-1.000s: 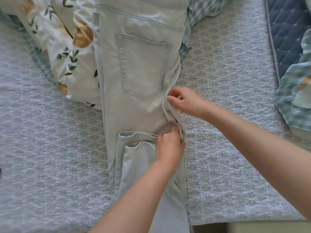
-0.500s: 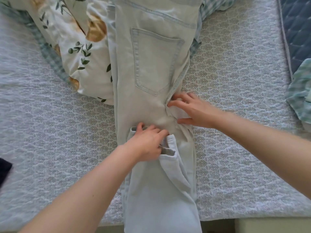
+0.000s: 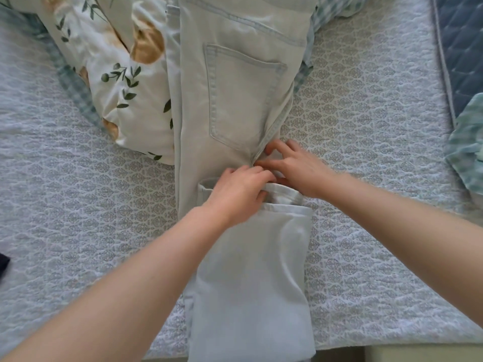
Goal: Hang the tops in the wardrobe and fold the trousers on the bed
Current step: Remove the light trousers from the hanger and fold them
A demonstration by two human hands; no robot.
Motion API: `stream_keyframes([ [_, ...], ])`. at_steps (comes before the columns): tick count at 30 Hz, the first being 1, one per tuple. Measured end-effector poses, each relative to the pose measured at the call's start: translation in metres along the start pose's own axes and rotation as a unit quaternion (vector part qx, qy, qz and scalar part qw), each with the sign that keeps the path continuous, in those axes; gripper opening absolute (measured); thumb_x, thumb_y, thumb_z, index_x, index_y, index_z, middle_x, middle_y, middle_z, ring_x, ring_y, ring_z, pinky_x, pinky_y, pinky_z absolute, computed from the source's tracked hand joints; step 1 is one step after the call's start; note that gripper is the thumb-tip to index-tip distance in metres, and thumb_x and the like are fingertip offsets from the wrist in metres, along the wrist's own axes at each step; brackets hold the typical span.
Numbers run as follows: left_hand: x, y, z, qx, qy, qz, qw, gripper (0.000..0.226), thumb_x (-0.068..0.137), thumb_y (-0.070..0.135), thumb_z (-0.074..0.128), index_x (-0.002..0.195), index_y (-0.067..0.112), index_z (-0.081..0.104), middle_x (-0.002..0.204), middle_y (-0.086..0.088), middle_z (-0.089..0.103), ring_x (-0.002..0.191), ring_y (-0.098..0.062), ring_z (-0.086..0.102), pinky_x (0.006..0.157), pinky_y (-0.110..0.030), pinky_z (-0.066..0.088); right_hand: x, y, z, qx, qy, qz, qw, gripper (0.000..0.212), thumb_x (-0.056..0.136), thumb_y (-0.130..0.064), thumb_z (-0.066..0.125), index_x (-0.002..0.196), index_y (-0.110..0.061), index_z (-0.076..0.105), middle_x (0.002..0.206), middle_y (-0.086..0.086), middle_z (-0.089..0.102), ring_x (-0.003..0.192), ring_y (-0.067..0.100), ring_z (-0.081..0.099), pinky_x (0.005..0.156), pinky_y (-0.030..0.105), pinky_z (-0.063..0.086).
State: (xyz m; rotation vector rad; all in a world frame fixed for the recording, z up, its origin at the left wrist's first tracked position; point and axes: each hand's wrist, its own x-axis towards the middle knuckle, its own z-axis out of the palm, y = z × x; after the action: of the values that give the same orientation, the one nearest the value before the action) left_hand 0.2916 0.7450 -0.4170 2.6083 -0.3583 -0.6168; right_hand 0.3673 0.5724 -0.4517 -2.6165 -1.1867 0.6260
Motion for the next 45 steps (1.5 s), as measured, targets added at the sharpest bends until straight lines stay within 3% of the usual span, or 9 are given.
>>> stream_keyframes([
  [5,-0.016,-0.026,0.006,0.102,0.034,0.037,0.994,0.06,0.081,0.001,0.046,0.139,0.015,0.048,0.127,-0.006,0.054,0.116,-0.031,0.05,0.092,-0.042,0.043,-0.015,0.008,-0.001,-0.013,0.001,-0.048,0.999,0.043,0.093,-0.029,0.057,0.135,-0.03,0.054,0.111,0.008,0.049,0.096,0.025,0.049,0.068,0.039,0.05],
  [10,-0.063,-0.055,0.023,0.145,0.034,0.116,0.982,0.05,0.084,0.016,0.045,0.132,0.012,0.056,0.132,-0.007,0.059,0.118,-0.029,0.058,0.099,-0.038,0.041,-0.04,0.019,0.0,0.012,-0.052,-0.022,0.998,0.101,0.073,0.018,0.051,0.154,-0.03,0.014,0.148,0.001,0.042,0.134,0.02,0.04,0.108,0.033,0.039],
  [16,-0.087,-0.048,0.026,0.15,0.191,0.093,0.966,0.045,0.077,0.005,0.061,0.12,0.017,0.061,0.125,-0.007,0.063,0.118,-0.029,0.048,0.094,-0.04,0.034,-0.062,0.011,0.003,0.0,-0.094,-0.097,0.991,0.117,0.077,0.014,0.051,0.147,-0.047,-0.02,0.159,0.013,0.016,0.144,0.028,0.025,0.113,0.042,0.034],
  [20,-0.133,-0.056,0.048,0.264,0.05,0.272,0.924,0.062,0.078,0.007,0.056,0.138,0.021,0.051,0.144,-0.004,0.053,0.135,-0.03,0.044,0.106,-0.045,0.03,-0.067,0.009,-0.001,-0.016,-0.084,-0.119,0.989,0.119,0.074,0.017,0.054,0.148,-0.048,-0.015,0.159,0.019,0.014,0.141,0.031,0.03,0.107,0.037,0.038],
  [25,-0.134,-0.089,0.057,0.34,-0.076,0.232,0.908,0.108,0.062,0.007,0.078,0.155,0.025,0.026,0.163,-0.002,0.02,0.15,-0.028,0.014,0.114,-0.054,0.018,-0.079,0.003,-0.001,-0.072,-0.072,-0.148,0.984,0.111,0.071,0.018,0.041,0.152,-0.044,-0.004,0.159,0.021,0.014,0.144,0.035,0.025,0.107,0.042,0.039],
  [28,-0.131,-0.11,0.052,0.37,-0.095,0.252,0.889,0.127,0.056,0.013,0.087,0.158,0.027,0.012,0.166,-0.002,0.006,0.152,-0.027,0.004,0.118,-0.055,0.006,-0.089,0.004,0.007,-0.117,-0.047,-0.158,0.979,0.108,0.07,0.014,0.058,0.155,-0.034,0.011,0.157,0.026,0.016,0.143,0.037,0.028,0.109,0.044,0.037],
  [33,-0.136,-0.116,0.054,0.398,-0.083,0.258,0.876,0.12,0.065,0.016,0.084,0.158,0.024,0.009,0.166,-0.006,0.005,0.152,-0.03,0.006,0.118,-0.058,0.003,-0.105,-0.003,0.013,-0.19,0.046,-0.127,0.972,0.096,0.067,0.015,0.069,0.151,-0.009,0.029,0.156,0.03,0.014,0.146,0.041,0.017,0.117,0.049,0.022],
  [38,-0.137,-0.11,0.07,0.391,-0.016,0.287,0.874,0.086,0.071,0.021,0.067,0.15,0.022,0.034,0.144,-0.007,0.046,0.136,-0.036,0.04,0.105,-0.053,0.027,-0.132,-0.019,0.03,-0.21,0.035,-0.249,0.945,0.078,0.079,0.005,0.054,0.151,-0.008,0.029,0.159,0.017,0.021,0.146,0.035,0.02,0.115,0.05,0.021],
  [45,-0.153,-0.106,0.082,0.39,0.001,0.323,0.862,0.082,0.083,0.024,0.059,0.156,0.018,0.022,0.159,-0.013,0.027,0.142,-0.051,0.022,0.114,-0.06,0.017,-0.136,-0.013,0.084,-0.25,0.026,-0.241,0.938,0.058,0.096,-0.01,0.039,0.152,-0.012,0.027,0.158,0.015,0.025,0.144,0.039,0.026,0.112,0.053,0.026],
])
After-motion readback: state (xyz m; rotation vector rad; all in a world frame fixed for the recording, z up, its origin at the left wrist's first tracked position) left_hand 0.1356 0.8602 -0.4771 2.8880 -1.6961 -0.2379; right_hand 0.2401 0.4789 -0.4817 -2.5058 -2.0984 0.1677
